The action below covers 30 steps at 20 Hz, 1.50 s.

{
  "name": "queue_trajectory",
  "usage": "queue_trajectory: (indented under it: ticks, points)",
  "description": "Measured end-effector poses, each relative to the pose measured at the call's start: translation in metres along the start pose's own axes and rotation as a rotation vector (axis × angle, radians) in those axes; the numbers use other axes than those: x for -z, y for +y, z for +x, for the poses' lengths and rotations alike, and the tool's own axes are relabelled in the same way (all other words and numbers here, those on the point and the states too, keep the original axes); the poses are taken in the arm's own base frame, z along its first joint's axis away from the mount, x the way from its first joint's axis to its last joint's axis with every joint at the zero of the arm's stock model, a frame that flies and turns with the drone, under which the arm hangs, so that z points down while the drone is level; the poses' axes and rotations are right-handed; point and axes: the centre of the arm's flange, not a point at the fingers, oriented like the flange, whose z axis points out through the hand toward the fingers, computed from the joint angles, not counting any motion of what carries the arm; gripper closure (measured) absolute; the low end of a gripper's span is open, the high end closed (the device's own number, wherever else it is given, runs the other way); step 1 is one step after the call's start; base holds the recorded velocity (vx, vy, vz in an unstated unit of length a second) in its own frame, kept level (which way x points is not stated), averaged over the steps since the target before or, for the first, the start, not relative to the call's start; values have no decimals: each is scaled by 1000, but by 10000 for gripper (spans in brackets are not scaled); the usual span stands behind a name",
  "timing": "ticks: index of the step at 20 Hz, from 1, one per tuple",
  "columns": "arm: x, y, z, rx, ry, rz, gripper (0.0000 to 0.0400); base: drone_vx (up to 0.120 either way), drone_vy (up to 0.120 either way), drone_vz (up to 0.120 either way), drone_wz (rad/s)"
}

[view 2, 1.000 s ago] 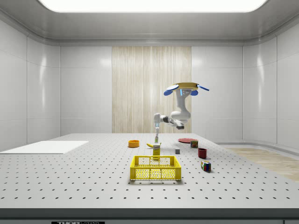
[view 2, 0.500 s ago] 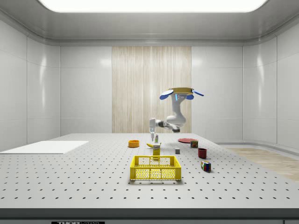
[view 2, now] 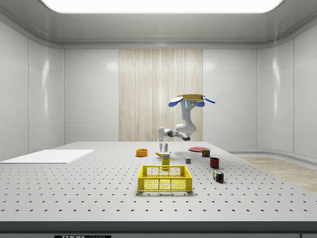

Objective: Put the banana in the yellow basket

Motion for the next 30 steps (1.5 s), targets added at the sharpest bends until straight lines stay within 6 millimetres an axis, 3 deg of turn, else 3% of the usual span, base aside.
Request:
queue_trajectory:
  ticks: [10, 21, 23, 25, 28, 30]
  points:
    - [-37, 1, 0, 0, 0, 0, 0, 0, 0, 0, 0]
    - [-62, 9, -9, -1, 0, 0, 0, 0, 0, 0, 0]
    - [-64, 9, -9, -1, 0, 0, 98, 0, 0, 0, 0]
    - [-66, 10, -9, -1, 0, 0, 158, 0, 0, 0, 0]
    - [-67, 10, -9, -1, 0, 0, 206, 0, 0, 0, 0]
    - [-68, 10, -9, 1, 1, -1, 210, 0, 0, 0, 0]
